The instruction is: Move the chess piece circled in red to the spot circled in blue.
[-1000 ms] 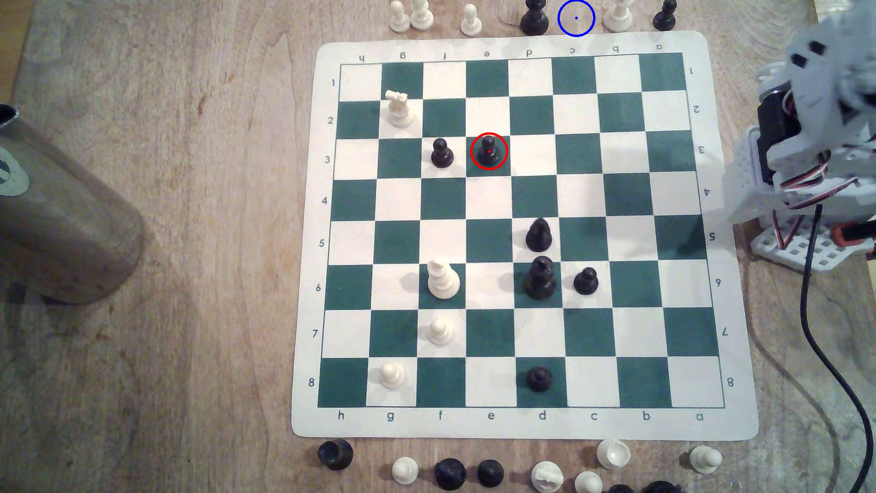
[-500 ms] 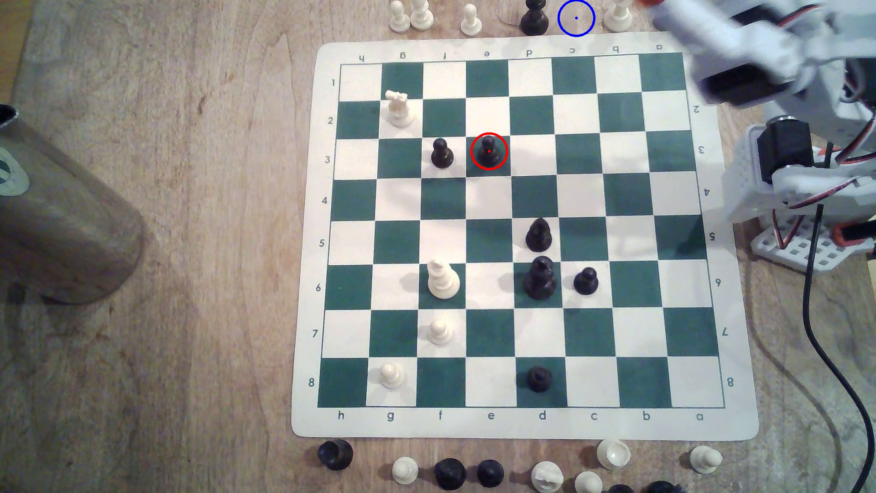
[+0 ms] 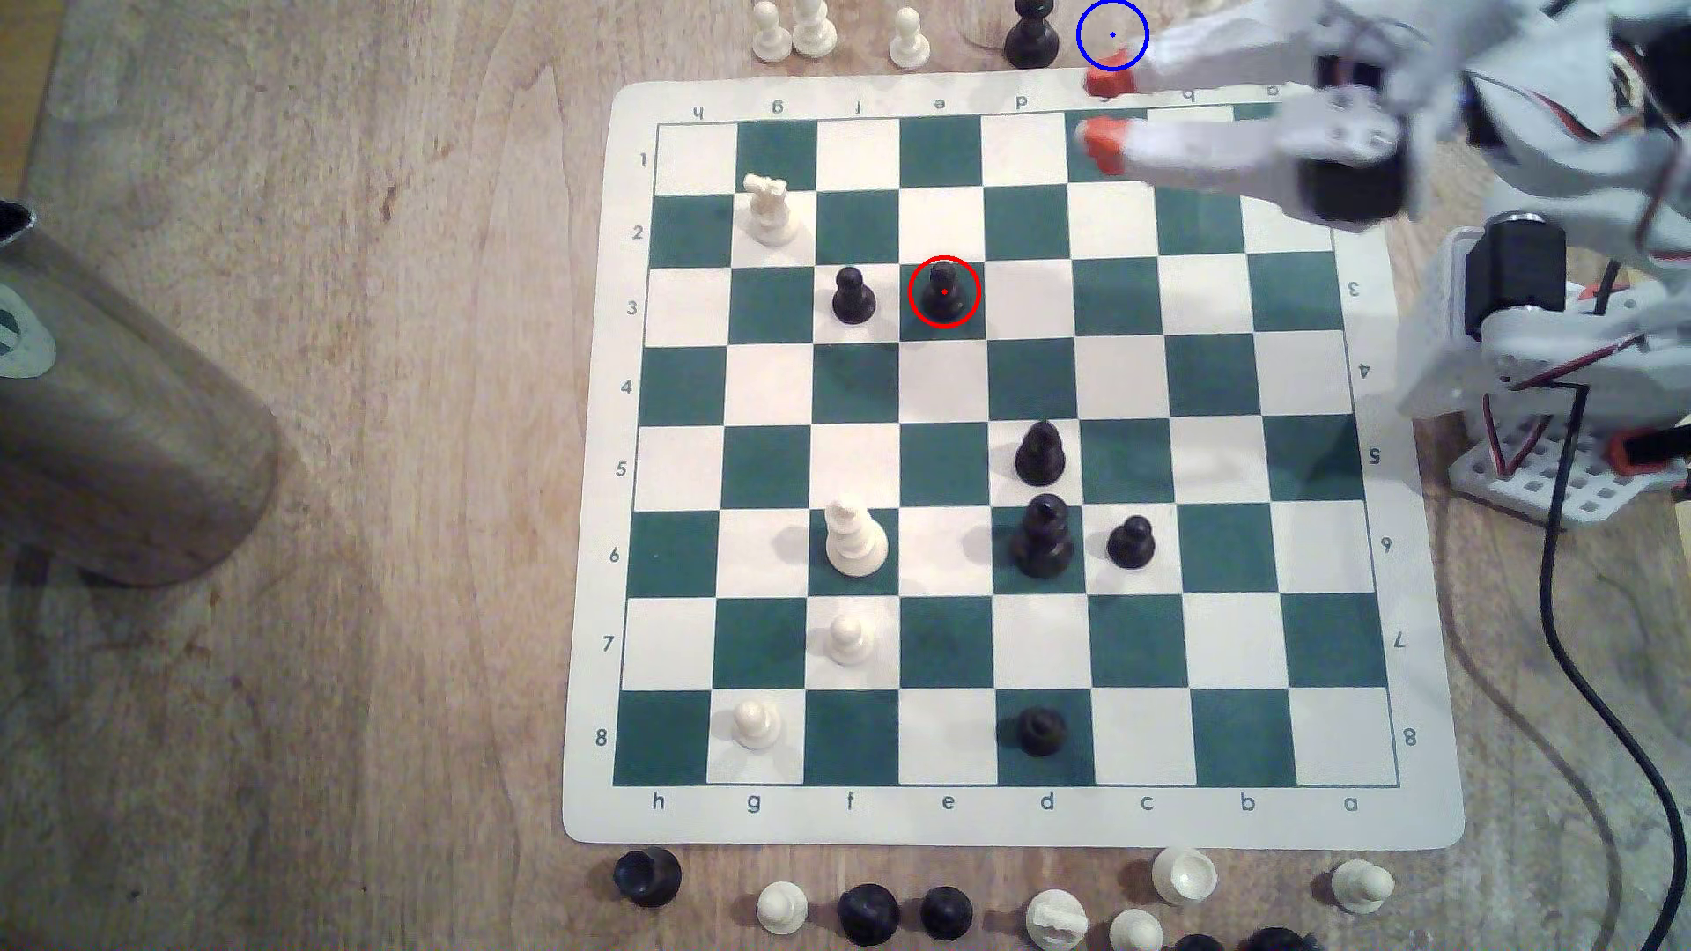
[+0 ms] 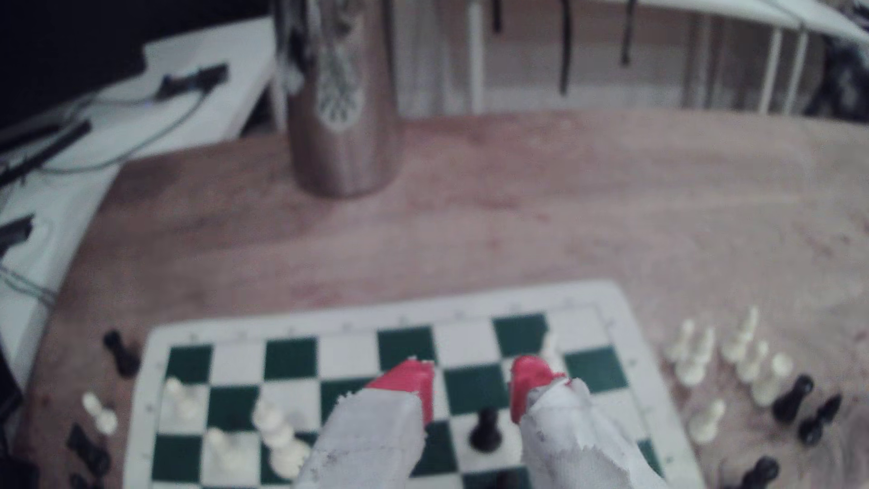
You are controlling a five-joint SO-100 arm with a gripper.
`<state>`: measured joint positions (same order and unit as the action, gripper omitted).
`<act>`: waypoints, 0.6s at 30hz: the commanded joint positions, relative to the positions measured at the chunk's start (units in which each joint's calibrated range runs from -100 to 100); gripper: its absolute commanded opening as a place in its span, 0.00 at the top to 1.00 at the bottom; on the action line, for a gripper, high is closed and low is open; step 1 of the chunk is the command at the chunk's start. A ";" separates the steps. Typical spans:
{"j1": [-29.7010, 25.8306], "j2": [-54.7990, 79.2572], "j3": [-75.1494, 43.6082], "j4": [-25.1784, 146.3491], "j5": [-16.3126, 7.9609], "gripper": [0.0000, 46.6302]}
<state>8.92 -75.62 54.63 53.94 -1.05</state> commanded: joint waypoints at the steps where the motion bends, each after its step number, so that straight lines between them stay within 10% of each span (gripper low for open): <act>1: -0.12 12.12 -9.75 3.63 -1.12 0.66; 5: 0.03 19.76 -12.20 5.68 -2.54 0.51; 18: 2.93 43.11 -17.46 2.65 -3.86 0.54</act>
<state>11.50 -36.41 42.34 58.96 -4.52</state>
